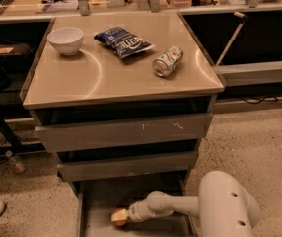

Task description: Place orange into bottom drawer

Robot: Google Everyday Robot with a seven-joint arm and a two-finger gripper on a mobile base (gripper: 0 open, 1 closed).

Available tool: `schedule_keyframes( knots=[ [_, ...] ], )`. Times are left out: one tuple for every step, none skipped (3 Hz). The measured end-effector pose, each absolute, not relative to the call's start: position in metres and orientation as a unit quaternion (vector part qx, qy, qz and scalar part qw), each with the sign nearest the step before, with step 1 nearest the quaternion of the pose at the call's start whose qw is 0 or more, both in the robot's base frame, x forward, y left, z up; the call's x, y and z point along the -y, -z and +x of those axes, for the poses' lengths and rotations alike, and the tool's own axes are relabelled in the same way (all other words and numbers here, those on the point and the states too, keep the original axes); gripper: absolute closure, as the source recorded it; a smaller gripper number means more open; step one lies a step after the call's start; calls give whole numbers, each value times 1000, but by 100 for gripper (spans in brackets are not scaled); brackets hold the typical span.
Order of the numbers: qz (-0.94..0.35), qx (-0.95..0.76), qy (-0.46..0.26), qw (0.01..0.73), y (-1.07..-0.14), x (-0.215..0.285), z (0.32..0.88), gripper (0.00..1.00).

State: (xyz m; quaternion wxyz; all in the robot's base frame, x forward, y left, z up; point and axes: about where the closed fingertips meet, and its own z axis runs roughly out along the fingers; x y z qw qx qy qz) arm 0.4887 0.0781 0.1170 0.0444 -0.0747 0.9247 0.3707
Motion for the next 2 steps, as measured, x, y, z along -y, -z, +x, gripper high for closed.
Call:
schedule_keyframes(
  knots=[
    [-75, -925, -371, 44, -117, -78, 489, 0],
    [-75, -925, -371, 44, -117, -78, 489, 0]
  ],
)
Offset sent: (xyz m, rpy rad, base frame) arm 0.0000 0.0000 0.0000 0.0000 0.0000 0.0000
